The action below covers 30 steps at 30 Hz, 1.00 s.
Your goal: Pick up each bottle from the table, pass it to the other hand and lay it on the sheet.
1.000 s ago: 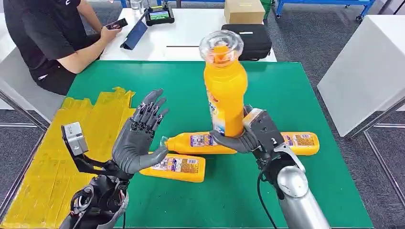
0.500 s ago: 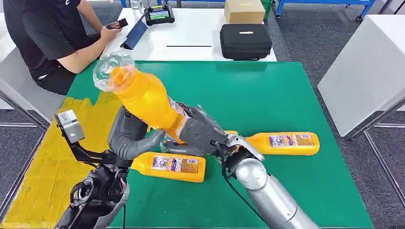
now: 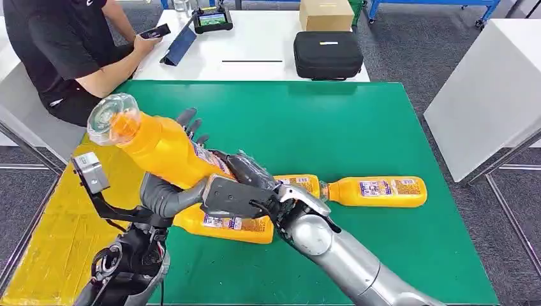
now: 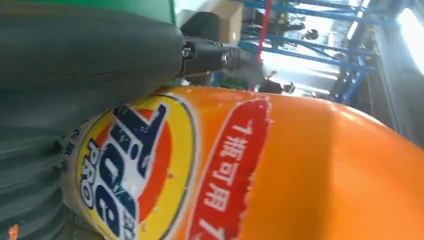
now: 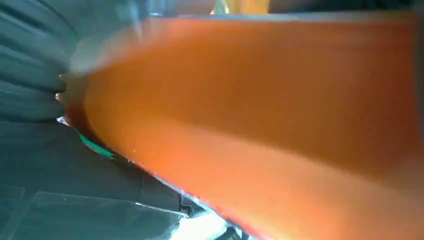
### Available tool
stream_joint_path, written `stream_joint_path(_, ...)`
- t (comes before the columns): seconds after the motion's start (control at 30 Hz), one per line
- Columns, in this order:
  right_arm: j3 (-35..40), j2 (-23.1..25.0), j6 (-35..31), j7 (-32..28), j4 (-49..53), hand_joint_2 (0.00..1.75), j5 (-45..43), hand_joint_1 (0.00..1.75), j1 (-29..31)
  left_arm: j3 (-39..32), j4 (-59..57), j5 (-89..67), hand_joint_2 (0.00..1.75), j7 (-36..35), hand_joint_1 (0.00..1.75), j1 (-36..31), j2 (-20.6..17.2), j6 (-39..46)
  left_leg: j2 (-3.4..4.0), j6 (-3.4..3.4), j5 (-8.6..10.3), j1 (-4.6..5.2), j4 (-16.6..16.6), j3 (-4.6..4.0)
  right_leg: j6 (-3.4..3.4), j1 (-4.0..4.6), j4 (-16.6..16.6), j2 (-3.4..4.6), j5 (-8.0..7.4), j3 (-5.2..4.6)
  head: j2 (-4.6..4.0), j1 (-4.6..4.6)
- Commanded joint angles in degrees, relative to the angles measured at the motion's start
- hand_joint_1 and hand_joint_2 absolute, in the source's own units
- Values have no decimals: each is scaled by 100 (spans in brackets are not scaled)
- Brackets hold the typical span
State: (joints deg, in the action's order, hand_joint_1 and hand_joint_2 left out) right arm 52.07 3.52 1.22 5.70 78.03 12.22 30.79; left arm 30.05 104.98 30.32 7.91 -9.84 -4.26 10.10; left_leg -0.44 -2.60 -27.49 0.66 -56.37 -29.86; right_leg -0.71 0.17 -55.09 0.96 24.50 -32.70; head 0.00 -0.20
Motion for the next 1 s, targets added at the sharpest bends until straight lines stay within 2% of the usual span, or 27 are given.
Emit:
stream_joint_path(0.03, 1288, -82, 149, -131, -527, 175, 22, 175, -7, 51, -256, 110, 175, 2, 175, -448, 60, 6, -14, 21, -1, -9, 6, 15, 0, 8, 9, -24, 5, 22, 0, -4)
stream_joint_path(0.67, 1219, -94, 129, -120, -515, 175, 35, 175, -28, 48, -258, 115, 175, 8, 175, -443, 60, -4, -18, 18, 0, -8, 3, 2, 0, 8, 8, -30, 6, 9, 0, -2)
stream_joint_path(0.93, 722, -245, -22, -115, -492, 175, 250, 175, -236, 19, -183, 151, 175, 40, 175, -424, 58, -63, -27, 18, 1, -8, 3, 5, -2, 8, 9, -41, 8, 14, 0, -2)
stream_joint_path(0.97, 639, -277, -92, -130, -481, 175, 263, 106, -280, -24, -132, 145, 175, 73, 175, -391, 51, -58, -27, 15, 2, -8, 3, 1, -2, 8, 10, -39, 6, 10, 0, -2)
stream_joint_path(1.0, 516, -339, -115, -123, -467, 175, 253, 0, -320, -97, -64, 87, 175, 140, 175, -339, 31, -35, -38, 30, -3, -10, 3, 20, -5, 9, 10, -59, 16, 33, 0, -2)
